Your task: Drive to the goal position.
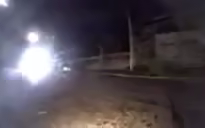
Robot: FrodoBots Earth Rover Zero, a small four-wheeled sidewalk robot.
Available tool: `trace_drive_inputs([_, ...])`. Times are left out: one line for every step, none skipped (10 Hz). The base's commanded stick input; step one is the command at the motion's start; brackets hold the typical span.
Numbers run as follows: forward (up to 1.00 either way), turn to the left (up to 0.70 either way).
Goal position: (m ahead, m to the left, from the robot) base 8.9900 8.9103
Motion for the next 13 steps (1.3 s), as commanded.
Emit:
trace_drive_inputs([-0.70, 0.00])
trace_drive_inputs([-0.70, 0.00])
trace_drive_inputs([-0.70, 0.00])
trace_drive_inputs([-0.70, 0.00])
trace_drive_inputs([-0.70, 0.00])
trace_drive_inputs([-0.70, 0.00])
trace_drive_inputs([-0.70, 0.00])
trace_drive_inputs([-0.70, 0.00])
trace_drive_inputs([-0.70, 0.00])
trace_drive_inputs([-0.70, 0.00])
trace_drive_inputs([-0.70, 0.00])
trace_drive_inputs([-0.70, 0.00])
trace_drive_inputs([-0.70, 0.00])
